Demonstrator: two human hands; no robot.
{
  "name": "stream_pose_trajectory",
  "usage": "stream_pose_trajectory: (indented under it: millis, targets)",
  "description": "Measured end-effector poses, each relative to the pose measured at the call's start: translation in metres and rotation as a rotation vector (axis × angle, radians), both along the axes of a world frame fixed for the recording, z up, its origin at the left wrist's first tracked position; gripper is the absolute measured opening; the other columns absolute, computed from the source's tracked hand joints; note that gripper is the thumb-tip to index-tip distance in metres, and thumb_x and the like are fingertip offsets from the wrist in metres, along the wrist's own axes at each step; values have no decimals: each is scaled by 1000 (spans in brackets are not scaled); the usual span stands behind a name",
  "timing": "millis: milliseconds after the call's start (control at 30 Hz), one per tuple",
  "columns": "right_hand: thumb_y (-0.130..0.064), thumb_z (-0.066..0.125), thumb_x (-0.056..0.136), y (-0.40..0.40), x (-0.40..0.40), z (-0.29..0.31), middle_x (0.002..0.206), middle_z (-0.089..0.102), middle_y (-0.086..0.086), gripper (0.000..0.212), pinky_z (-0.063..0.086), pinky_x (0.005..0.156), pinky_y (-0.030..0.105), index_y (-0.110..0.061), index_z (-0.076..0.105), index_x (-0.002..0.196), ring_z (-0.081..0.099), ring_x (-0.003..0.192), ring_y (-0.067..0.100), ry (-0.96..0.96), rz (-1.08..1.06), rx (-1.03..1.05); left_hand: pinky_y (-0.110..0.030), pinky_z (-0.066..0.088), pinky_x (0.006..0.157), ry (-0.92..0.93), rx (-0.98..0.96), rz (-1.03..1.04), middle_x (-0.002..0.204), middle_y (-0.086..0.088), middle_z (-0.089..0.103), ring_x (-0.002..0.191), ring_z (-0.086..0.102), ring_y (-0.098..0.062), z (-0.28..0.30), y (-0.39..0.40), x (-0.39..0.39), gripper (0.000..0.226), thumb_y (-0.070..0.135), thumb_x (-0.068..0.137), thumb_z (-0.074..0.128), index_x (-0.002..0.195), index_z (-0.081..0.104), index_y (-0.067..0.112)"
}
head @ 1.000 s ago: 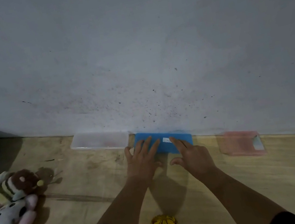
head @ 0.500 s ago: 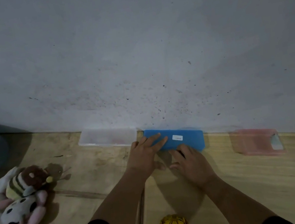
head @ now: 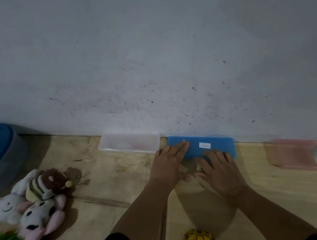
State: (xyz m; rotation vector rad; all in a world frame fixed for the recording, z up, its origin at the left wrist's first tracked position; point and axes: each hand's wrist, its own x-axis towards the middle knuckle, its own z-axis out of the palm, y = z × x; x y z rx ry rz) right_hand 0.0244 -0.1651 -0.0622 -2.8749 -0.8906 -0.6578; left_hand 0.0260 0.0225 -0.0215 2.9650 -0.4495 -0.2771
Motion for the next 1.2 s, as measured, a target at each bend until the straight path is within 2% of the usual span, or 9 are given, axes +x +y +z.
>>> stream_pose_trajectory:
  millis: [133, 233, 333, 433, 567, 733, 933, 1100, 1200]
  targets:
    - [-49, 6, 98, 3, -3, 11, 109, 67, 15, 70, 50, 78, 39, -14, 65, 112, 47, 103, 29, 115, -81, 46, -33, 26, 109, -37, -198, 49, 153, -2, 29, 136, 33, -20, 13, 12, -14, 94, 32, 74, 75, 148, 20, 17]
    - [-43, 17, 98, 30, -2, 28, 110, 66, 16, 57, 51, 80, 45, -13, 62, 115, 52, 106, 32, 94, -62, 79, -36, 46, 92, -375, -169, 71, 136, -6, 53, 119, 56, -20, 20, 48, -25, 77, 27, 68, 81, 135, 48, 11]
    - [-37, 41, 91, 82, 1, 41, 113, 67, 13, 40, 50, 86, 50, -13, 64, 115, 63, 106, 31, 21, 11, 69, -40, 48, 87, -510, -84, 163, 130, -6, 59, 116, 59, -21, 19, 98, -24, 69, 20, 66, 82, 130, 55, 10]
    - [-34, 67, 78, 140, 3, 43, 118, 66, 11, 47, 48, 91, 52, -13, 61, 120, 61, 112, 30, 24, 44, -1, -46, 40, 97, -380, 4, 238, 141, -4, 48, 130, 46, -23, 16, 140, -13, 68, 12, 77, 72, 139, 44, 13]
    - [-37, 74, 72, 190, 5, 40, 126, 61, 12, 61, 46, 96, 50, -13, 57, 126, 57, 117, 32, 124, -113, -170, -41, 23, 106, -166, 20, 267, 153, 6, 28, 140, 24, -12, 3, 167, 6, 64, 18, 92, 46, 149, 17, 25]
    - [-38, 68, 78, 208, 8, 35, 138, 49, 17, 72, 39, 103, 50, -13, 39, 140, 50, 124, 36, 145, -225, -329, -39, 31, 94, -207, -51, 257, 144, 6, 41, 128, 38, -16, -3, 172, 13, 74, 25, 83, 60, 147, 22, 28]
    - [-38, 76, 66, 212, 21, 37, 119, 62, 18, 81, 53, 83, 50, -10, 42, 134, 62, 103, 35, 114, -202, -382, -38, 38, 84, -277, -129, 238, 135, 6, 51, 115, 51, -17, -4, 176, 13, 71, 22, 80, 64, 143, 33, 27]
    - [-35, 81, 59, 215, 20, 35, 118, 64, 19, 77, 54, 79, 54, -7, 56, 126, 63, 104, 36, 117, -184, -421, -36, 43, 77, -288, -157, 242, 125, 7, 59, 103, 58, -17, -1, 178, 11, 76, 19, 70, 74, 139, 42, 26]
    - [-37, 83, 59, 215, 22, 36, 117, 65, 21, 76, 55, 75, 52, -5, 58, 123, 64, 102, 37, 67, -132, -518, -38, 42, 81, -258, -168, 239, 131, 7, 54, 111, 54, -17, -2, 178, 10, 74, 18, 75, 69, 141, 38, 28]
